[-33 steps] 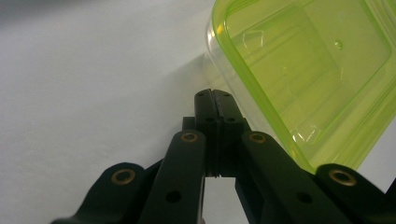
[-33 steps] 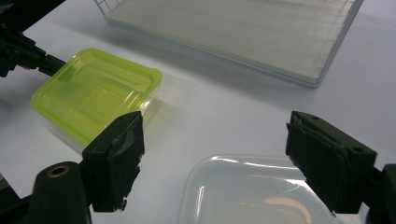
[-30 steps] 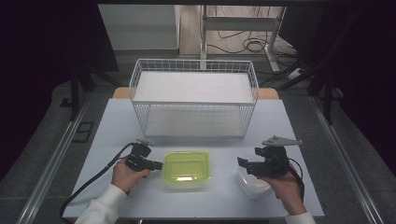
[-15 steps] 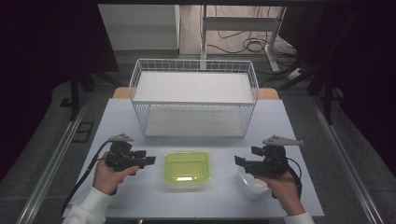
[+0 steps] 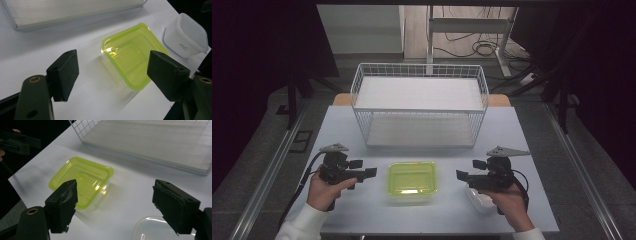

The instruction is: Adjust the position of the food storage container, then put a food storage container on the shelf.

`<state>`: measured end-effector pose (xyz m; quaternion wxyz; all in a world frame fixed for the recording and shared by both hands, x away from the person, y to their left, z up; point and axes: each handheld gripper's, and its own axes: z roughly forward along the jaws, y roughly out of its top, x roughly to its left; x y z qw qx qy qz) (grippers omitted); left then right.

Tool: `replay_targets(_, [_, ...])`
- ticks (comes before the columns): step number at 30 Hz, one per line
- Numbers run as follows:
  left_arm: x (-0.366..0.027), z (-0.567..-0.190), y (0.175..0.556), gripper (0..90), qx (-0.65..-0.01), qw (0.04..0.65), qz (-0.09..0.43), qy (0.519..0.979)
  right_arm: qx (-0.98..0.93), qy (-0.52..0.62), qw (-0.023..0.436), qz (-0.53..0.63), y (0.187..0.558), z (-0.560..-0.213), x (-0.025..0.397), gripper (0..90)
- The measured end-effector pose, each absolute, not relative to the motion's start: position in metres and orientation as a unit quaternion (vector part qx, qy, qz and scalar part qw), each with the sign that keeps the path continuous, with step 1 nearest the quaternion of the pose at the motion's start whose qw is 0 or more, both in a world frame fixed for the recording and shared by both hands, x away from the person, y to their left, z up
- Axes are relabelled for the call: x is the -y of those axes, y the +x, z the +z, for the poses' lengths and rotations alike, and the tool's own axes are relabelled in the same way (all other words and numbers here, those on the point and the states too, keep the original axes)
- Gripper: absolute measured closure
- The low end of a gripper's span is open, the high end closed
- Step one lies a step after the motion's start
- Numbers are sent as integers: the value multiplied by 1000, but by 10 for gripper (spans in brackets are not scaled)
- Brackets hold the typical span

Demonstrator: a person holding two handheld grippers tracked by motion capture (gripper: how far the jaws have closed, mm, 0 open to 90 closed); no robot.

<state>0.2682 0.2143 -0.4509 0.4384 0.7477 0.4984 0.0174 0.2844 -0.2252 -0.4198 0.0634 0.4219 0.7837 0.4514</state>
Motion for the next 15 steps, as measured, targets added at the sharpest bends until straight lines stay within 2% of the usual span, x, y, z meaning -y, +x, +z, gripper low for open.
replay_targets(15, [-208, -457, 272, 231, -500, 441, -10, 745, -791, 424, 42, 439, 287, -425, 203, 239])
